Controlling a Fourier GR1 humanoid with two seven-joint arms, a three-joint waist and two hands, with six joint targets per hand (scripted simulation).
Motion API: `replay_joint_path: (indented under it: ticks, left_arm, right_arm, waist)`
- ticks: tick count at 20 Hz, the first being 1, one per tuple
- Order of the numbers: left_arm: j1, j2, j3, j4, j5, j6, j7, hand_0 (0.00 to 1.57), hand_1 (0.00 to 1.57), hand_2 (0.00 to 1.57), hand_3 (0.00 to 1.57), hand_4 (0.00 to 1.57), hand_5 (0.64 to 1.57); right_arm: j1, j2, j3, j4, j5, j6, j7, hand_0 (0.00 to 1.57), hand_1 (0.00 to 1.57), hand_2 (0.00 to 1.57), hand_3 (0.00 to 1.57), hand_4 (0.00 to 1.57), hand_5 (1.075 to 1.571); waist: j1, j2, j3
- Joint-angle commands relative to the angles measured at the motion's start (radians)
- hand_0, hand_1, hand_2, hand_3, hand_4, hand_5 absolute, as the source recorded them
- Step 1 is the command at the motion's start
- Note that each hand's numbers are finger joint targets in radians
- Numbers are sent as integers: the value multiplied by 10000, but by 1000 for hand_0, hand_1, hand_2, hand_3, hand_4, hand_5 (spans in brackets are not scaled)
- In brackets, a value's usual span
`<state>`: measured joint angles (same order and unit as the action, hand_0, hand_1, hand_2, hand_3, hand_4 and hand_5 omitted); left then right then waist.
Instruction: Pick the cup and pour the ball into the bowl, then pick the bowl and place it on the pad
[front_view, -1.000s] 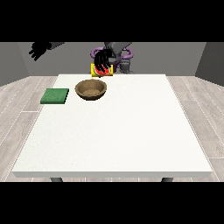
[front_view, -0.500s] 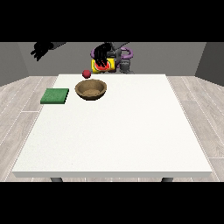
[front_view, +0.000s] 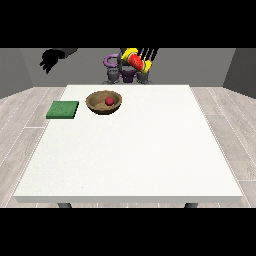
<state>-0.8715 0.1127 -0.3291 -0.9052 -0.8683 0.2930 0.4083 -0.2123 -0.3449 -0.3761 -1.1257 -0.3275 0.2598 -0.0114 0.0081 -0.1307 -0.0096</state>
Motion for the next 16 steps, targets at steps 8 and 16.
replay_joint_path:
  ticks: [8, 16]
  left_arm:
    - [274, 924, 5359, -2213, 7495, -2780, -2368, 0, 0, 0, 0, 1054, 1566]
    - [638, 2813, 6815, -2178, 9622, -5630, -2859, 0, 0, 0, 0, 1046, 1555]
  right_arm:
    - [287, 914, 72, 242, 377, -1088, -430, 0, 0, 0, 0, 747, 1563]
    - [-23, 1652, 80, 1130, 491, -1431, -1793, 0, 0, 0, 0, 741, 1567]
  waist:
    - [1464, 788, 45]
    - [1767, 1960, 98]
